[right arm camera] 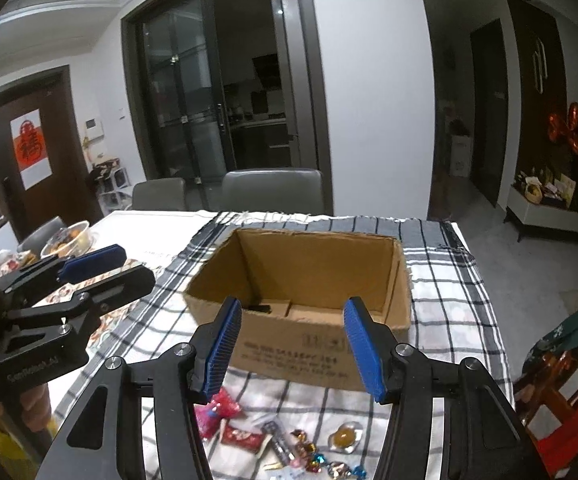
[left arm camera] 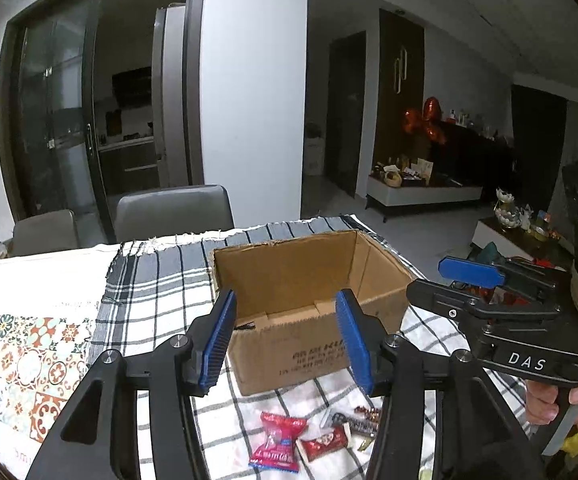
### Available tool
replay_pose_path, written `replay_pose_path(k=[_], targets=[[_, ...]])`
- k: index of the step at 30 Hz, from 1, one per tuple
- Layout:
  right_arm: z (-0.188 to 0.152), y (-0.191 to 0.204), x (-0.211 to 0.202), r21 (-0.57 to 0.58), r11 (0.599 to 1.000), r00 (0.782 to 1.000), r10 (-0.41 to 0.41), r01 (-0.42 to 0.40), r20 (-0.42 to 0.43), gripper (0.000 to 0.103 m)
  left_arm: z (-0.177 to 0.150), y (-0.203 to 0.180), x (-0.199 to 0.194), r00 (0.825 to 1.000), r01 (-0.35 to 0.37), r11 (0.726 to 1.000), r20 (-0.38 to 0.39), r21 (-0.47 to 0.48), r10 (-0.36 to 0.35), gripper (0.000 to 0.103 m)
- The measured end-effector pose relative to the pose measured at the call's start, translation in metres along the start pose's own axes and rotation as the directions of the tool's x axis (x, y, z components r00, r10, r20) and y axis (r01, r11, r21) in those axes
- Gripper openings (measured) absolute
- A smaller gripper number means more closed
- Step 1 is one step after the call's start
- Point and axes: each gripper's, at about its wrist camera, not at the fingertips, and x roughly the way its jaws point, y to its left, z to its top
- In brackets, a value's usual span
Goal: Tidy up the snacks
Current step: 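Grasp a red snack packet with left tool while right tool grasps a blue-wrapped candy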
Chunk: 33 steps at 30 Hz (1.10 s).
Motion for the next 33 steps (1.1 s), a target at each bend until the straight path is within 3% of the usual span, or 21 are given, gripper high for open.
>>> replay_pose_path(k=[9,17,27,33], targets=[[-0.020,0.008,-0.019,-0.009,1.000,1.000,-0.017,0.017,0.017,0.055,-0.024,-0.010,-0.026,1.000,-0.001,0.999,0.026,0.044,0.000,0.051],[-0.053,0.003,-0.031,-0.020,0.998,0.998,-0.054,0.054,0.012,0.055,-0.054,-0.031,-0.032,0.999,-0.012,0.989,0.040,0.144,0.006,0.051],[-0.094,-0.015,-0.026,-0.007,0.995,0.993,-0.097,0.097,-0.074,0.055,-0.090,-0.052,-0.024,0.999,0.029,0.983,-0.043,0.180,-0.022,0.051],[-0.122,-0.020,-0.010,-0.037,0.992,0.978,-0.121,0.117,-0.168,0.055,-0.111,-0.052,-0.005,0.989,0.072,0.983,-0.138,0.169,-0.049,0.051]])
